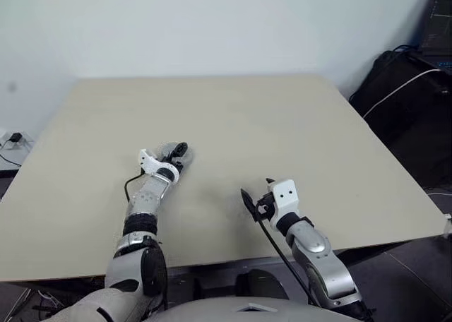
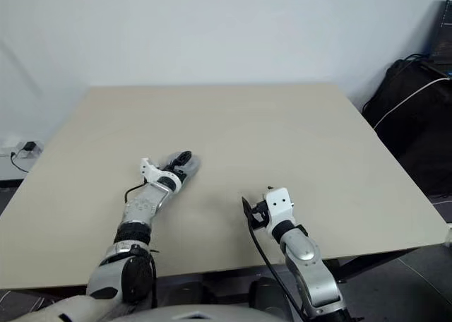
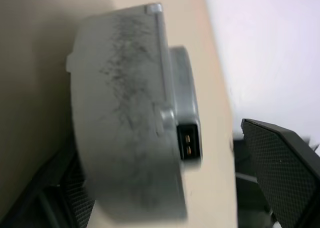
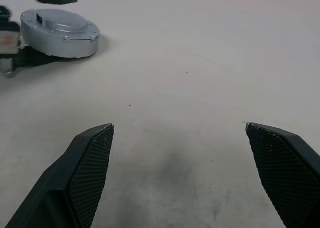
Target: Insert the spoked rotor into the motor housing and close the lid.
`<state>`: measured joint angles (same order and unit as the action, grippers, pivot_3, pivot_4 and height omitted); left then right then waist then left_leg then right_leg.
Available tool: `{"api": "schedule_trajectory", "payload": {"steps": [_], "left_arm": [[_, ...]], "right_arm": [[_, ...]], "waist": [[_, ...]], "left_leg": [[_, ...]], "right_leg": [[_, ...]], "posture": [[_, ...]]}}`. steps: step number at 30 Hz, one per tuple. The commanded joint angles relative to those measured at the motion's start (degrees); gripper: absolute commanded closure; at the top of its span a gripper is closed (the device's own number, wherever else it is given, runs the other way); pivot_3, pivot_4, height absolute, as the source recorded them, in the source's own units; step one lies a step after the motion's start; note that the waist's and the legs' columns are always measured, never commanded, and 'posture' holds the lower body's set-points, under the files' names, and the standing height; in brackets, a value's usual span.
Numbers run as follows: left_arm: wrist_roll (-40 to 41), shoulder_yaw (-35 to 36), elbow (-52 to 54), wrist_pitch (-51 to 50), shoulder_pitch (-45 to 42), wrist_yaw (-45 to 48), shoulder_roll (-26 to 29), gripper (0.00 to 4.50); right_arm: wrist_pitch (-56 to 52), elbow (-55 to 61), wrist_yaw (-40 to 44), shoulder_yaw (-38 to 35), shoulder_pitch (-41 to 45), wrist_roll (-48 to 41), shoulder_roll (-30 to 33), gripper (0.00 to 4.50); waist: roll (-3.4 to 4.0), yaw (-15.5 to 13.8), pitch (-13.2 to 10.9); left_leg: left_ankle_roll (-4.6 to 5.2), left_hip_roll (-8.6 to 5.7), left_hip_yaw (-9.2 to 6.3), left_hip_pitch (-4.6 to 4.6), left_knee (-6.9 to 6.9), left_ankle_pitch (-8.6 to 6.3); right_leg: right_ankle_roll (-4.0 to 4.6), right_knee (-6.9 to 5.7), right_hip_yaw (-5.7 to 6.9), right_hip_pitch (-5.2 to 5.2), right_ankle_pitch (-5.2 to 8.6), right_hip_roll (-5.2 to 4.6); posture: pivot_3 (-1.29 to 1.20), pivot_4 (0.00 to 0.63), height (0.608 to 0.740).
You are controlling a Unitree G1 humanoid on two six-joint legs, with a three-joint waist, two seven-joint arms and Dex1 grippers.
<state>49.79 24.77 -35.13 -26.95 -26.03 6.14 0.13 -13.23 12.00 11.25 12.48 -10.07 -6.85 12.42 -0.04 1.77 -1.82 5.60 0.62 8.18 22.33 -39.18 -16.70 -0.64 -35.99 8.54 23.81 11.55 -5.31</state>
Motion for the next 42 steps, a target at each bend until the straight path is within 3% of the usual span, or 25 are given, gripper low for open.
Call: {"api": "schedule_trajectory", "payload": {"steps": [1, 5, 9, 13, 18, 29, 42], "left_arm": [[-0.9, -0.3, 8.1, -5.8, 7.4, -2.7, 1.1, 0.02], [-1.5, -1.1, 18.0, -10.0, 15.5, -3.3, 2.7, 0.02], [-8.9, -9.3, 30.2, -9.0, 24.3, -1.0, 5.3, 0.02], [-18.3, -17.3, 39.8, -0.9, 31.7, 1.3, 6.6, 0.02], [-32.9, -23.5, 45.6, 16.8, 38.9, -0.1, 5.4, 0.02], [-50.2, -26.9, 38.9, 41.6, 43.0, -4.9, 3.4, 0.02], [-48.4, -27.0, 33.5, 49.2, 40.7, -2.1, 1.3, 0.02]], "right_arm": [[-0.3, 1.7, 0.2, -1.5, 0.5, -0.3, -0.8, 0.00], [-1.1, 1.3, 0.5, -2.6, 0.3, -1.5, -2.2, 0.00], [-0.7, 0.8, 0.9, -3.9, 0.2, -1.8, -2.9, 0.00], [0.7, -0.3, 1.1, -5.0, -0.4, -1.5, -3.5, 0.00], [3.4, -1.5, 0.7, -6.6, -1.7, -1.5, -4.7, 0.00], [17.3, -5.9, -8.7, -11.5, -5.0, 4.5, -9.0, 0.00], [20.3, -7.6, -9.1, -11.4, -7.1, 5.0, -10.2, 0.00]], "waist": [[0.01, 0.2, 0.2], [0.05, 0.6, 0.4], [0.30, 0.7, 0.6], [0.55, 0.3, 0.7], [0.66, -0.7, 0.6], [1.04, -1.3, 0.3], [1.00, -1.3, 0.3]], "left_leg": [[-0.01, 0.00, 0.00, -0.06, 0.05, 0.00], [-0.11, 0.12, 0.01, -0.58, 0.19, -0.06], [-0.21, 0.20, 0.00, -0.76, 0.23, -0.04], [-0.22, 0.19, 0.02, -0.76, 0.29, -0.05], [-0.23, 0.17, 0.02, -0.64, 0.35, -0.05], [0.05, 0.09, 0.03, -0.50, 0.66, -0.21], [0.05, 0.09, 0.05, -0.51, 0.83, -0.19]], "right_leg": [[0.00, 0.00, -0.01, -0.03, 0.00, 0.00], [0.41, -0.01, 0.02, -0.28, 0.27, 0.02], [0.47, -0.05, 0.03, -0.26, 0.32, 0.03], [0.50, -0.07, -0.01, -0.21, 0.33, -0.01], [0.54, -0.06, -0.01, -0.05, 0.35, -0.09], [0.57, 0.08, 0.05, 0.13, 0.41, -0.19], [0.63, 0.08, 0.12, 0.22, 0.52, -0.20]], "posture": [[0.00, 0.000, 0.740], [0.00, 0.000, 0.740], [0.00, 0.000, 0.740], [0.00, 0.000, 0.740], [0.00, 0.000, 0.740], [0.00, 0.000, 0.740], [0.00, 0.000, 0.740]]}}
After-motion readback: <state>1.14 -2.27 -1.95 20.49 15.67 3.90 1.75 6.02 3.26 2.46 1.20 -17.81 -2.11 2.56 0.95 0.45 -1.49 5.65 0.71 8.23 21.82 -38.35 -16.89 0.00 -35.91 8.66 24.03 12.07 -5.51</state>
